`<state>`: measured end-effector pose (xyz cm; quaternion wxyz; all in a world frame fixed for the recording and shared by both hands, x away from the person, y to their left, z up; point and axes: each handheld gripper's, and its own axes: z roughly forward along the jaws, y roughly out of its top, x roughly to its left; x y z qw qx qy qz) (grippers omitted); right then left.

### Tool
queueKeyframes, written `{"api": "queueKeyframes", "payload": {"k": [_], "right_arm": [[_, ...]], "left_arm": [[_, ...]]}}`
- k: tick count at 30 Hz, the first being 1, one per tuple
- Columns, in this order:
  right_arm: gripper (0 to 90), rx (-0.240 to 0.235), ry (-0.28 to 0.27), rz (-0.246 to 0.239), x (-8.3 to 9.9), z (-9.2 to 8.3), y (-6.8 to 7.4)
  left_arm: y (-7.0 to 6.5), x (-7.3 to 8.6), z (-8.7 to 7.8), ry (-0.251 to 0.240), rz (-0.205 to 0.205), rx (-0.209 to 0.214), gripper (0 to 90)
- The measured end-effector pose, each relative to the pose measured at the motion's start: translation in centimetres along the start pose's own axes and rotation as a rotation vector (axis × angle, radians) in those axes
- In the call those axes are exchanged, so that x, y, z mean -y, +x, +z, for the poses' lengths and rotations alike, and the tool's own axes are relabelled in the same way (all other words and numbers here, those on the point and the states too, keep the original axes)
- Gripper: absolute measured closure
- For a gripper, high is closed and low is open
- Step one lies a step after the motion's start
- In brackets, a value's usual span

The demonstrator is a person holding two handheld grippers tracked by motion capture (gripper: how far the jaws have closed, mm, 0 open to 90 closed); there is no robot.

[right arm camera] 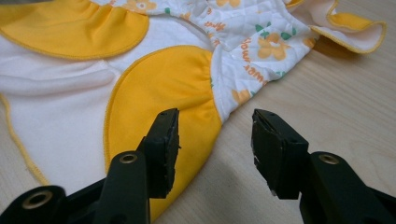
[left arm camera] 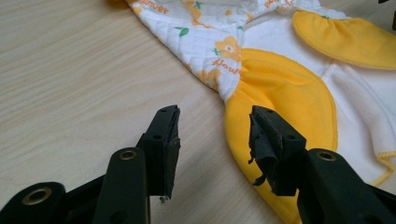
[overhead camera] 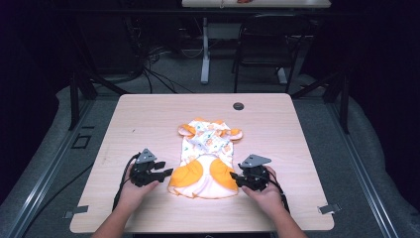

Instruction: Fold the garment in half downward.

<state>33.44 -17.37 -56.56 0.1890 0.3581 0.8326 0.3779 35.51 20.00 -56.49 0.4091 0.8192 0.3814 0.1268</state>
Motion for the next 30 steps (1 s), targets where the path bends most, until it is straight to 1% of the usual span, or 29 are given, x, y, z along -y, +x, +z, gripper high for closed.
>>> {"api": "queueKeyframes", "payload": {"k": [3,6,7,9,10,11,12,13,15,16,17,18,19,20,21,22,24,25,27,28,29,30], "right_arm": [[51.0,0.003,0.000,-0.005,0.0,0.1,0.1],[50.8,-0.005,-0.009,-0.003,-0.1,0.0,0.0],[50.6,-0.007,-0.020,0.004,-0.1,0.0,-0.1],[50.6,-0.016,-0.028,0.018,-0.1,0.1,-0.4],[50.6,-0.016,-0.028,0.018,-0.1,0.1,-0.4],[50.6,-0.019,-0.032,0.025,-0.1,0.2,-0.5],[50.9,-0.029,-0.022,0.039,-0.3,0.4,-0.8],[51.3,-0.030,-0.014,0.045,-0.4,0.5,-0.9],[51.6,-0.029,-0.021,0.053,-0.7,0.5,-1.1],[52.1,-0.039,-0.038,0.077,-1.3,0.4,-1.4],[52.7,-0.048,-0.033,0.083,-1.6,0.4,-1.6],[53.8,-0.049,-0.034,0.094,-1.7,0.4,-1.6],[53.8,-0.049,-0.034,0.094,-1.7,0.4,-1.6],[55.3,-0.049,-0.026,0.094,-1.9,0.4,-1.7],[57.4,-0.049,-0.013,0.097,-2.1,0.6,-1.8],[61.8,-0.052,-0.006,0.099,-2.4,1.1,-1.9],[66.2,-0.063,0.022,0.100,-2.6,1.8,-2.1],[66.2,-0.063,0.022,0.100,-2.6,1.8,-2.1],[69.8,-0.065,0.045,0.086,-2.7,2.6,-1.9],[72.2,-0.073,0.065,0.066,-2.8,3.2,-1.6],[72.2,-0.073,0.065,0.066,-2.8,3.2,-1.6],[73.7,-0.077,0.082,0.048,-2.7,3.7,-1.3]], "left_arm": [[-0.1,-0.1,0.2,0.003,0.004,0.007,52.5],[-0.4,-0.3,0.5,0.006,0.011,0.009,52.5],[-0.5,-0.4,0.6,0.005,0.014,0.007,52.3],[-0.8,-0.7,0.7,0.006,0.031,0.018,52.0],[-0.8,-0.7,0.7,0.006,0.031,0.018,51.9],[-0.9,-1.0,0.8,0.004,0.044,0.018,51.9],[-0.9,-1.4,0.9,-0.001,0.052,0.026,52.0],[-1.0,-1.8,1.1,0.002,0.056,0.032,52.1],[-1.1,-2.0,1.3,-0.001,0.057,0.034,53.0],[-1.1,-2.4,1.6,-0.001,0.062,0.049,54.3],[-1.2,-2.6,1.8,0.007,0.063,0.053,55.4],[-1.2,-2.8,2.0,0.015,0.072,0.052,56.0],[-1.2,-2.8,2.0,0.015,0.072,0.052,57.1],[-1.2,-3.0,2.4,0.025,0.083,0.054,57.1],[-1.2,-3.1,2.7,0.028,0.084,0.053,58.9],[-1.1,-3.2,2.9,0.030,0.088,0.052,60.6],[-1.0,-3.1,3.5,0.042,0.073,0.051,63.7],[-0.9,-3.0,3.8,0.059,0.075,0.046,63.7],[-0.8,-2.7,4.4,0.082,0.082,0.040,64.9],[-0.7,-2.5,4.8,0.099,0.076,0.048,65.3],[-0.7,-2.5,4.8,0.099,0.076,0.048,65.5],[-0.6,-2.4,5.0,0.104,0.070,0.046,66.1]]}}
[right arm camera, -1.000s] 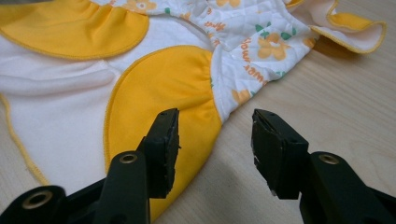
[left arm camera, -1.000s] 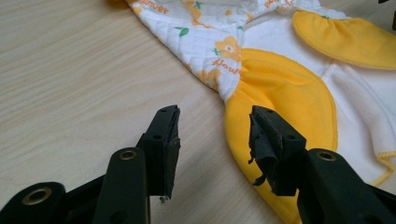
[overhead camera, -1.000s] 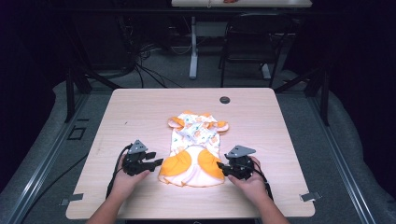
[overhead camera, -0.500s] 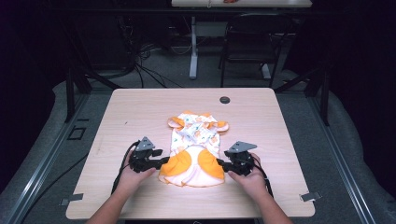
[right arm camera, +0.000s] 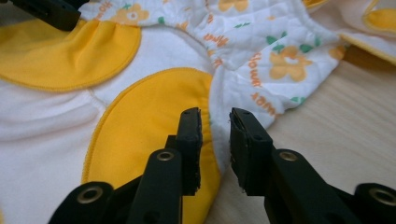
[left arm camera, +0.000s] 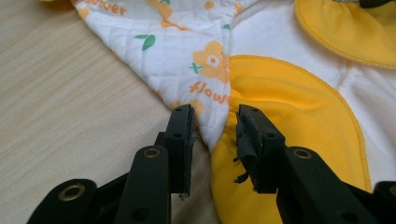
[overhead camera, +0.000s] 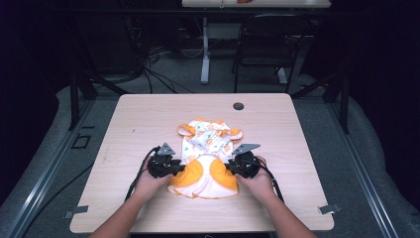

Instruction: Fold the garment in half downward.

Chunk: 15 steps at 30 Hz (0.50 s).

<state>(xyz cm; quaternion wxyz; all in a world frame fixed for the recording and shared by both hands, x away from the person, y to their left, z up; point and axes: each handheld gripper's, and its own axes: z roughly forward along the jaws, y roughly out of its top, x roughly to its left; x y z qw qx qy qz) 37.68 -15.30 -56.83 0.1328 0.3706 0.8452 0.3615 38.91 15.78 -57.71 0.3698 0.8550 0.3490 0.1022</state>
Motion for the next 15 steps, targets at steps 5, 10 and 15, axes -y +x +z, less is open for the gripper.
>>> {"api": "queueKeyframes", "payload": {"k": [5,10,15], "right_arm": [[74.3,0.004,0.025,-0.017,0.2,0.5,0.2],[74.4,-0.005,0.017,-0.016,0.6,0.6,0.4],[74.3,-0.032,0.009,-0.024,1.1,0.2,0.7]], "left_arm": [[-0.3,0.3,0.0,-0.009,0.025,-0.001,69.7],[-0.7,0.7,-0.2,-0.010,0.038,0.004,71.1],[-1.1,1.1,-0.7,-0.004,0.051,0.011,71.3]]}}
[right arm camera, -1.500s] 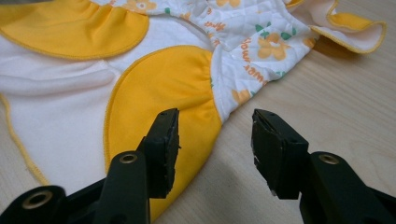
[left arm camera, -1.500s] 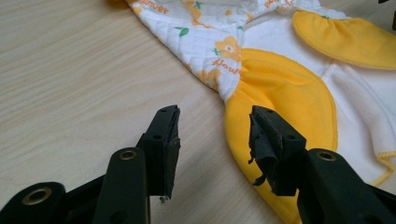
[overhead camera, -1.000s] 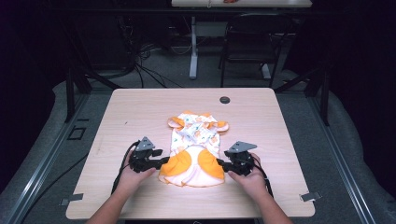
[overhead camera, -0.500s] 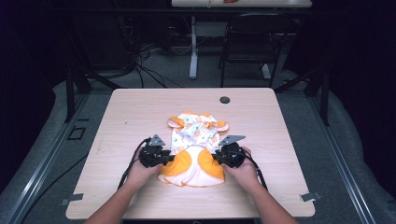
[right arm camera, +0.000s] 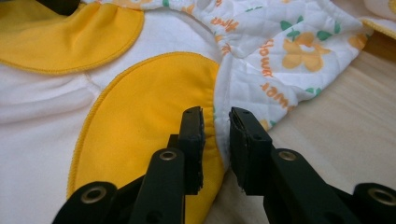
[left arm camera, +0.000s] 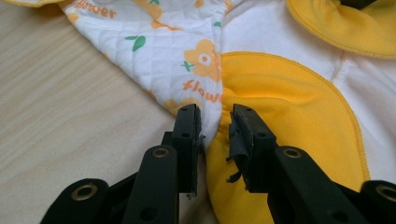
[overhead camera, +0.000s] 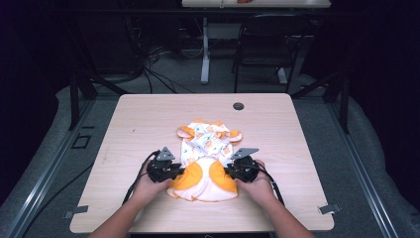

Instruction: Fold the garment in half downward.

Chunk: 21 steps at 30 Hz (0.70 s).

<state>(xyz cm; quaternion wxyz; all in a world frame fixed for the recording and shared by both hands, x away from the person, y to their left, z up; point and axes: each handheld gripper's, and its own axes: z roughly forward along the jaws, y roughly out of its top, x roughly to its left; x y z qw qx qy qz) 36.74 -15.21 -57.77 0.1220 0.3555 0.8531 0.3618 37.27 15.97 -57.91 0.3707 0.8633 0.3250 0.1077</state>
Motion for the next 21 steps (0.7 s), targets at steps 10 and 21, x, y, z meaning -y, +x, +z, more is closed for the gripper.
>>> {"api": "queueKeyframes", "payload": {"k": [10,21], "right_arm": [[74.2,-0.044,0.057,-0.072,0.8,-1.3,1.7],[73.9,-0.076,0.080,-0.122,2.1,-2.7,3.5]], "left_arm": [[-2.7,1.0,-1.4,0.044,0.077,0.006,72.0],[-4.5,2.3,-2.6,0.052,0.088,0.045,72.0]]}}
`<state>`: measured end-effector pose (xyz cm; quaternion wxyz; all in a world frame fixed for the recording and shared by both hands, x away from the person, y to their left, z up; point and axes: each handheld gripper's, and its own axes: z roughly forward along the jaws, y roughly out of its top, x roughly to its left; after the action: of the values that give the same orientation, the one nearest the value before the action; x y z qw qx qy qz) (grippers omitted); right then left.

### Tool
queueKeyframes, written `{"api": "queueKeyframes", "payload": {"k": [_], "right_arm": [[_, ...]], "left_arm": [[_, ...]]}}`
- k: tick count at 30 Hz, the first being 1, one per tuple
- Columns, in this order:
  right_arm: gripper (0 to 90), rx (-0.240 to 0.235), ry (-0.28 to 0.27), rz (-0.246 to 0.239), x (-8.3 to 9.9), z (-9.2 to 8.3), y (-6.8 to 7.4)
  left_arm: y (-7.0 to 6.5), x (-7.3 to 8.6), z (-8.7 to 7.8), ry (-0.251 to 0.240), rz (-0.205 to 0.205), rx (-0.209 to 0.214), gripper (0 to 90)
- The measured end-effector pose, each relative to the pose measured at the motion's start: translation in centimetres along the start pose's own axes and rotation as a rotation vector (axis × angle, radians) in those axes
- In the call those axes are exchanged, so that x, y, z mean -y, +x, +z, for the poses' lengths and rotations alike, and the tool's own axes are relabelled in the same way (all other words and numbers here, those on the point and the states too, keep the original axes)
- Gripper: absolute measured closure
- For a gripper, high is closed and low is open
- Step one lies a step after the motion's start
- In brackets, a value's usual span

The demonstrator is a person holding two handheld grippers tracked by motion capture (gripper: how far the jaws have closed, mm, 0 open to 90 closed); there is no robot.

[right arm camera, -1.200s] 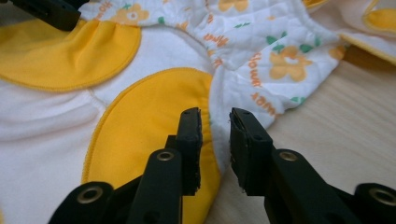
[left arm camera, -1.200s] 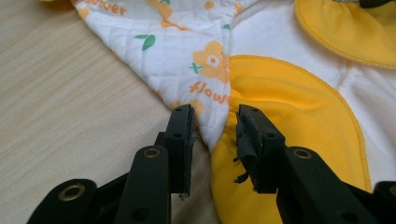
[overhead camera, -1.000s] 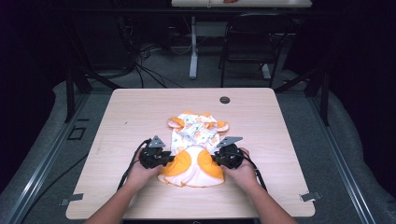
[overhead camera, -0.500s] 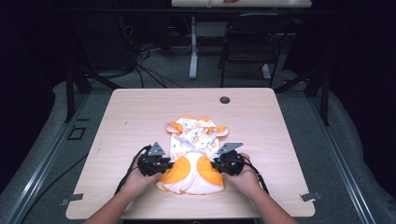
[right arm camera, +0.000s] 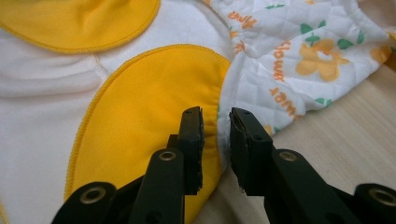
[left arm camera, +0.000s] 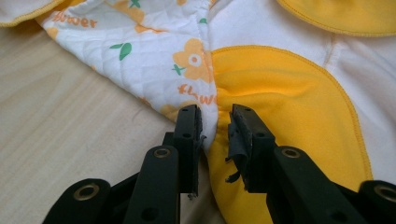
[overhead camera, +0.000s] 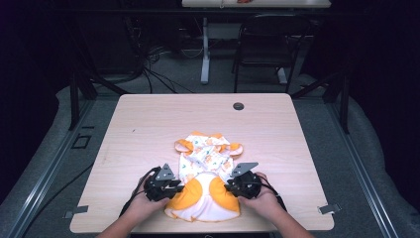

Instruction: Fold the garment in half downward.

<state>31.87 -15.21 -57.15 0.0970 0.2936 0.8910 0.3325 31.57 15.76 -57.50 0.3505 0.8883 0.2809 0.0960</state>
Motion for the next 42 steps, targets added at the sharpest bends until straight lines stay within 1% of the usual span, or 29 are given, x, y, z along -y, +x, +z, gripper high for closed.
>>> {"api": "queueKeyframes", "payload": {"k": [1,3,4,7,8,11,13,15,17,18,20,22,23,26,27,28,29,30,32,35,37,39,40,41,42], "right_arm": [[73.9,-0.006,0.001,-0.006,0.1,-0.1,0.1],[73.7,-0.004,0.001,-0.009,0.4,-0.3,0.4],[73.6,-0.007,-0.014,0.006,0.6,-0.3,0.5],[73.5,-0.010,-0.011,0.006,0.9,-0.6,1.0],[73.5,-0.011,-0.008,0.004,1.0,-0.7,1.2],[73.4,-0.011,-0.002,-0.013,1.3,-1.0,1.8],[73.3,-0.007,-0.010,-0.018,1.5,-1.1,2.2],[72.9,-0.005,-0.007,-0.025,1.5,-1.1,2.4],[71.5,-0.006,-0.004,-0.019,1.4,-1.1,2.3],[70.6,-0.011,-0.003,-0.020,1.4,-1.1,2.1],[68.3,-0.013,-0.007,-0.011,1.4,-1.1,2.0],[68.8,-0.012,-0.011,-0.008,1.2,-1.2,2.0],[69.3,-0.014,-0.017,-0.017,1.0,-1.4,1.8],[69.8,-0.021,-0.049,-0.005,0.1,-2.0,1.0],[70.0,-0.017,-0.053,0.009,-0.2,-2.1,0.7],[70.0,-0.008,-0.054,0.014,-0.6,-2.3,0.3],[70.1,-0.006,-0.053,0.007,-1.0,-2.4,-0.2],[70.1,-0.006,-0.056,0.017,-1.4,-2.5,-0.5],[70.2,0.002,-0.050,0.024,-2.2,-2.5,-1.5],[70.0,0.016,-0.046,0.057,-3.2,-2.4,-3.0],[69.7,0.022,-0.045,0.071,-3.9,-2.3,-3.9],[69.3,0.029,-0.048,0.084,-4.5,-2.2,-4.7],[69.2,0.040,-0.053,0.088,-4.8,-2.2,-5.0],[69.1,0.042,-0.054,0.095,-5.1,-2.2,-5.4],[69.0,0.042,-0.057,0.101,-5.4,-2.2,-5.7]], "left_arm": [[-0.2,0.1,-0.1,-0.004,-0.003,0.005,72.0],[-0.4,0.4,-0.2,-0.009,-0.009,0.012,71.9],[-0.5,0.5,-0.3,-0.009,-0.013,0.013,71.9],[-1.1,0.6,-0.5,-0.001,-0.003,0.010,71.9],[-1.2,0.7,-0.5,-0.004,0.003,0.007,71.9],[-1.6,1.0,-0.8,-0.003,-0.012,0.016,71.8],[-1.9,1.1,-0.9,-0.002,-0.003,0.013,71.7],[-2.0,1.1,-0.9,0.000,-0.008,0.011,71.7],[-1.9,1.1,-0.9,0.003,-0.010,0.015,71.6],[-1.9,1.1,-0.9,-0.004,-0.021,0.014,70.9],[-1.6,1.1,-0.9,-0.004,-0.026,0.024,68.0],[-1.2,1.0,-1.0,-0.014,-0.025,0.036,65.5],[-0.9,0.8,-1.1,-0.022,-0.029,0.031,64.7],[0.1,0.0,-1.2,-0.037,-0.047,0.026,64.5],[0.5,-0.3,-1.2,-0.037,-0.047,0.027,64.8],[0.8,-0.7,-1.2,-0.042,-0.050,0.030,65.0],[1.1,-1.1,-1.1,-0.046,-0.052,0.027,65.2],[1.5,-1.4,-1.1,-0.049,-0.049,0.026,65.2],[2.3,-2.2,-0.8,-0.052,-0.070,0.031,65.4],[3.4,-3.3,-0.4,-0.060,-0.087,0.030,65.4],[4.0,-4.1,-0.1,-0.067,-0.086,0.025,65.3],[4.6,-4.9,0.0,-0.063,-0.081,0.017,65.1],[4.9,-5.4,0.0,-0.065,-0.082,0.018,65.0],[5.2,-5.8,0.0,-0.073,-0.092,0.021,64.8],[5.6,-6.3,0.0,-0.083,-0.090,0.018,64.7]]}}
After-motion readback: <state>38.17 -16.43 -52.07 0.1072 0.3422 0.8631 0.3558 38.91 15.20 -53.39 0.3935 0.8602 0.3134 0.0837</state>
